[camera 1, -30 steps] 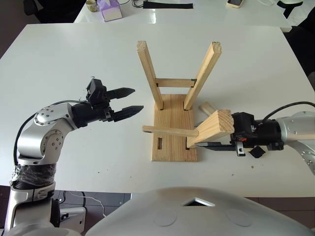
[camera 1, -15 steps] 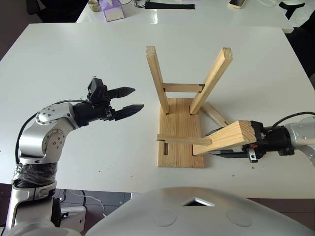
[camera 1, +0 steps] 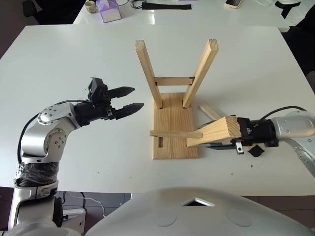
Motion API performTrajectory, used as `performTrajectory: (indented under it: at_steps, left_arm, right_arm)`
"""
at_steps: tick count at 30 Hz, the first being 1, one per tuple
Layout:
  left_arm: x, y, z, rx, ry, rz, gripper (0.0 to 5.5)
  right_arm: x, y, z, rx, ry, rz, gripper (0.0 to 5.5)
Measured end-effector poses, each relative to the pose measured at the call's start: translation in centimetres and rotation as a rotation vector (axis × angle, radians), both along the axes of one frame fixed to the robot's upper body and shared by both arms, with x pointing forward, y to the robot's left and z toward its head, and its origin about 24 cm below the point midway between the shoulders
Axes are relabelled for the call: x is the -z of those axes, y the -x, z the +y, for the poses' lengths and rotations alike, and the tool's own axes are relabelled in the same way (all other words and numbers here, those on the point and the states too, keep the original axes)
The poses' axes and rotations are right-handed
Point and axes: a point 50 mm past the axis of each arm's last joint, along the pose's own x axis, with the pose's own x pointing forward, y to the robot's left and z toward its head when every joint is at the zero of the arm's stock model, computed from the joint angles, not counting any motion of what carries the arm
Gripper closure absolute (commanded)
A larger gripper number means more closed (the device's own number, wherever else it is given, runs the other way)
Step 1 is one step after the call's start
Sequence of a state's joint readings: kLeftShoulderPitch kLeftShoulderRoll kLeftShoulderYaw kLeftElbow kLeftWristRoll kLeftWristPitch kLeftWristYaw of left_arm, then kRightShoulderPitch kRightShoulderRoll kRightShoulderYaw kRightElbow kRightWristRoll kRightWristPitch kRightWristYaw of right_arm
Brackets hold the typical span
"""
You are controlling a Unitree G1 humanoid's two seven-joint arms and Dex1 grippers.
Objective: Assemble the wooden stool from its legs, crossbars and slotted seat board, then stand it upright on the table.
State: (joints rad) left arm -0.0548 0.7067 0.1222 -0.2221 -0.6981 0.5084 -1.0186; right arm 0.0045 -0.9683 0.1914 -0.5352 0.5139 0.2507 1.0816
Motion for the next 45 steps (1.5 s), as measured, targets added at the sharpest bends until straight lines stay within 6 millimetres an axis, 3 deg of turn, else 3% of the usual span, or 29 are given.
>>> performTrajectory:
  at_steps: [6, 8, 9, 10, 11, 15, 18, 22, 24, 26, 29, 35, 39, 45]
  left_arm:
    - [0.2, -0.4, 0.0, -0.019, -0.005, -0.011, 1.62]
    - [0.3, -0.6, 0.0, -0.030, -0.002, -0.011, 1.62]
    - [0.2, -0.7, -0.1, -0.030, 0.005, -0.016, 1.62]
    - [0.1, -0.9, -0.3, -0.036, 0.010, -0.027, 1.62]
    - [0.2, -1.0, -0.2, -0.045, 0.000, -0.028, 1.62]
    - [0.3, -1.0, -0.3, -0.053, 0.003, -0.033, 1.62]
    - [0.6, -0.6, -0.1, -0.071, 0.008, -0.031, 1.62]
    - [0.2, 0.8, 1.6, -0.183, 0.017, -0.049, 1.62]
    - [-0.1, 1.1, 2.4, -0.276, 0.025, -0.072, 1.62]
    - [0.0, 1.6, 3.4, -0.364, 0.033, -0.064, 1.62]
    - [-0.3, 1.7, 2.9, -0.361, 0.062, -0.067, 1.62]
    - [-0.4, 1.4, 2.4, -0.347, 0.082, -0.047, 1.62]
    - [-0.5, 1.0, 1.7, -0.315, 0.093, -0.045, 1.02]
    - [-0.5, 0.1, 0.7, -0.266, 0.094, -0.040, 1.00]
  right_arm:
    - [0.2, -2.1, 0.4, 0.069, -0.015, -0.030, 3.46]
    - [0.2, -2.6, 0.5, 0.086, -0.013, -0.037, 2.95]
    - [0.8, -2.8, 0.2, 0.111, 0.057, -0.048, 2.75]
    - [3.3, -3.0, -1.3, 0.203, 0.206, 0.012, 2.75]
    - [3.6, -3.0, -1.7, 0.221, 0.232, 0.025, 2.75]
    - [1.9, -3.3, -2.1, 0.223, 0.237, -0.039, 2.60]
    - [0.6, -1.9, -4.8, 0.298, 0.280, -0.051, 2.12]
    - [0.4, 0.9, -8.6, 0.534, 0.282, -0.037, 2.12]
    - [1.2, 2.4, -10.8, 0.741, 0.236, -0.019, 2.12]
    - [3.3, 5.2, -12.6, 0.906, 0.197, 0.086, 2.12]
    - [4.2, 6.2, -12.5, 0.930, 0.145, 0.149, 2.12]
    - [4.9, 6.5, -11.4, 0.911, 0.096, 0.182, 2.12]
    - [6.4, 5.9, -10.0, 0.876, 0.089, 0.191, 2.08]
    - [7.5, 5.1, -9.5, 0.890, 0.084, 0.170, 2.08]
